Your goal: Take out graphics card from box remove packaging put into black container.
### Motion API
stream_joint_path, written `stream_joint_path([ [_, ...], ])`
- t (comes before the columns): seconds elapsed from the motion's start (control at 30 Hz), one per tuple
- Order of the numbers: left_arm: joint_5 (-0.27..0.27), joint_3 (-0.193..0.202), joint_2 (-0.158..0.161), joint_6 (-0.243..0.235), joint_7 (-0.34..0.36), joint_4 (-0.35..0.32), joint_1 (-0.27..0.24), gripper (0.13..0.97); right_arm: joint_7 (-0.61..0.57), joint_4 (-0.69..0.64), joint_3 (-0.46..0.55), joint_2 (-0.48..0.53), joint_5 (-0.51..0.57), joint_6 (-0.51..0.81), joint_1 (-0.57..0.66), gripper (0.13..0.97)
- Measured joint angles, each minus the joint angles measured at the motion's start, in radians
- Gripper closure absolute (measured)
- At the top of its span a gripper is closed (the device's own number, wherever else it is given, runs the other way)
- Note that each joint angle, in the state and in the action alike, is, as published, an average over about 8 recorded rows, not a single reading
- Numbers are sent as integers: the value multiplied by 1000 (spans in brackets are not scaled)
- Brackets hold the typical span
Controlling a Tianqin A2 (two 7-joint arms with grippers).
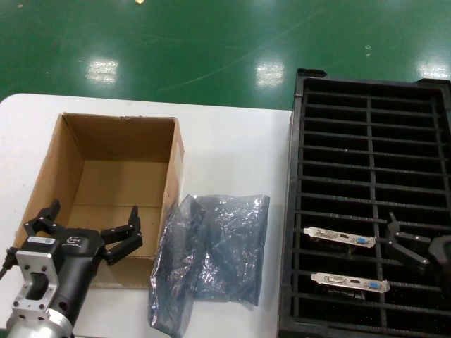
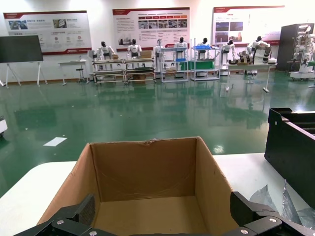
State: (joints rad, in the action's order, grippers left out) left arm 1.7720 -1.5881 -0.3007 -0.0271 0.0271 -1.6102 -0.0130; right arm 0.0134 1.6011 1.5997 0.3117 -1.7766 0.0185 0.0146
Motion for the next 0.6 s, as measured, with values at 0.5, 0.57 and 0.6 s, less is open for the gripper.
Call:
stream_joint_path([
  [0.5,0,0,0,0,0,0,0,132,0,0,0,0,0,0,0,129],
  [0.57,0,0,0,0,0,0,0,132,0,0,0,0,0,0,0,129],
  [0.6,0,0,0,0,0,0,0,132,0,0,0,0,0,0,0,129],
])
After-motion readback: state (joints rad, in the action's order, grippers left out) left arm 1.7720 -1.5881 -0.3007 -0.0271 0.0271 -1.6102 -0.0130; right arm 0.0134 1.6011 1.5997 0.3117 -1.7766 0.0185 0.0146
